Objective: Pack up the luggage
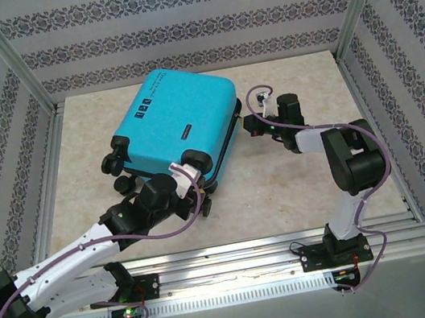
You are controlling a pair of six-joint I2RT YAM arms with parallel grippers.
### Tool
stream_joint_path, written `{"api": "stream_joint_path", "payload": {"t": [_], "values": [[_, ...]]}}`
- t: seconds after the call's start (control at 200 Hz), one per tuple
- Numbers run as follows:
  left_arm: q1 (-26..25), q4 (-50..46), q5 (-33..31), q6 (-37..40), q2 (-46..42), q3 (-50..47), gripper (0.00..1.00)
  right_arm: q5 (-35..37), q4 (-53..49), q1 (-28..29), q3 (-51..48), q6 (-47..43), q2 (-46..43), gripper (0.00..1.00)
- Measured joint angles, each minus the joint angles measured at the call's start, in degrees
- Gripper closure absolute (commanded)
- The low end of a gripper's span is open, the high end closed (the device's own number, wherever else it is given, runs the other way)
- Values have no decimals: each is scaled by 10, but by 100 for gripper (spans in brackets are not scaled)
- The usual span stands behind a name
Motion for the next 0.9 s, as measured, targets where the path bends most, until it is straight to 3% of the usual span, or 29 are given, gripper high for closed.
{"api": "stream_joint_path", "payload": {"t": [0.225,0.42,0.629,0.904], "values": [[0,-2,-8,17,-27,-20,79,-26,67,0,-41,12,0,100],[3,13,-10,44,-92,-69,82,-5,94,22,-81,12,-26,100],[23,24,15,63,-116,-87,91,43,72,33,-87,12,-45,100],[35,24,37,67,-116,-87,93,80,1,7,-35,22,-41,100]]}}
